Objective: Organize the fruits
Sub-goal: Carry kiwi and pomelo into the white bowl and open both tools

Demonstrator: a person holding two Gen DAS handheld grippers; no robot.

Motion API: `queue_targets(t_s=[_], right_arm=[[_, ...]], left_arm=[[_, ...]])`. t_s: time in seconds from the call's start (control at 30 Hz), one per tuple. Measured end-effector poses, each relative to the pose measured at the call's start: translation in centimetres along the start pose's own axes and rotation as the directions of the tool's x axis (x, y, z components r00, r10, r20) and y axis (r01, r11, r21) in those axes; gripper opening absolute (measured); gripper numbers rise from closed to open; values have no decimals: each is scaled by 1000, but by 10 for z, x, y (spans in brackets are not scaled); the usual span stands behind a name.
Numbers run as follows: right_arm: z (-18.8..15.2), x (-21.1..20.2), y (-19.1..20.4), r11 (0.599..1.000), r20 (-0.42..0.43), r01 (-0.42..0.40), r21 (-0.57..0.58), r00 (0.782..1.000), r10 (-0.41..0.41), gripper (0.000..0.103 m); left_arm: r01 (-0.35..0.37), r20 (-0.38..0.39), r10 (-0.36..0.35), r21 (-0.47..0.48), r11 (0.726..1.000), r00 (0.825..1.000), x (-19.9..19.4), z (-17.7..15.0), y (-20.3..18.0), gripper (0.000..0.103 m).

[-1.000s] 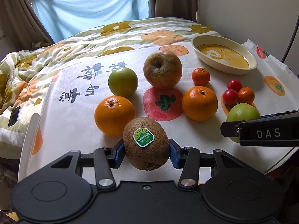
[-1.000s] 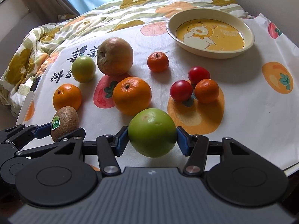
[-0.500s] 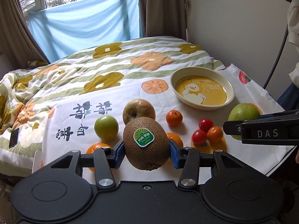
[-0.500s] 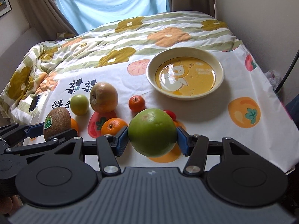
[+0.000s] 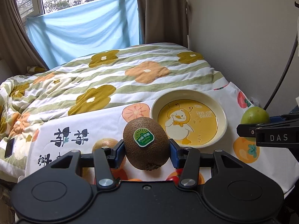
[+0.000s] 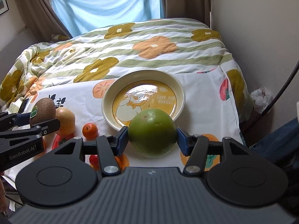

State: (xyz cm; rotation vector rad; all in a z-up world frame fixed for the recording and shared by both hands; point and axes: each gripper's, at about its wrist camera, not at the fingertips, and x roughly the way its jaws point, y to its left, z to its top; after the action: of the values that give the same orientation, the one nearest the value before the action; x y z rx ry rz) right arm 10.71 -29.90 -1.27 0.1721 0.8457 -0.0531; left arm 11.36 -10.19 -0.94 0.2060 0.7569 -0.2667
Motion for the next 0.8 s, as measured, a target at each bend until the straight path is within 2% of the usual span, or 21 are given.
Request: queue_targets(t_s=[0.4,0.6,0.8], right_arm=[[74,79,-32,995,4,-51,-81,999,52,70],[93,123,-41,995,-20,-62,-83,998,61,70],[99,155,-50,994,-54,-70,-89,996,65,70]], left_arm=[[-42,-11,42,-3,999,999,83,54,-28,52],[-30,-38,31,23,999,999,133,71,-41,52],[-16,-72,22,79,997,997,170,74,-60,53]])
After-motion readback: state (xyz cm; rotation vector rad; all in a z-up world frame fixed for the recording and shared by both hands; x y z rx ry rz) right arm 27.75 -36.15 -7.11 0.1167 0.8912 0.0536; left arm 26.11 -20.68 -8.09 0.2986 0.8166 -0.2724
